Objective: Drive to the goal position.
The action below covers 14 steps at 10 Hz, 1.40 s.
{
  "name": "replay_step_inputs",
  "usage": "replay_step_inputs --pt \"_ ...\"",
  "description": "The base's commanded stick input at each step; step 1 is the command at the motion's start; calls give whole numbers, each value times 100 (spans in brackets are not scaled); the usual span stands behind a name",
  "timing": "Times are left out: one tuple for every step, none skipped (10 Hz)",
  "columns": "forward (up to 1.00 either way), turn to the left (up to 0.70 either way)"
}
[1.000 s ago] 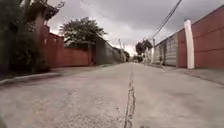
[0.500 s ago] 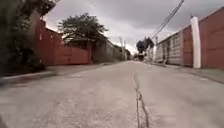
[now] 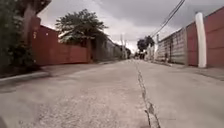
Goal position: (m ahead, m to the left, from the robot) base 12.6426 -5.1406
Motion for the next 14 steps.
replay_step_inputs --pt "81 0" --pt "80 0" --pt "78 0" --pt "77 0" --pt "77 0" --pt "77 0" --pt "77 0" --pt "68 0" --pt "60 0" --pt "69 -3" --pt "92 -10" --pt "99 -7" --pt "100 -7" --pt "100 -6"
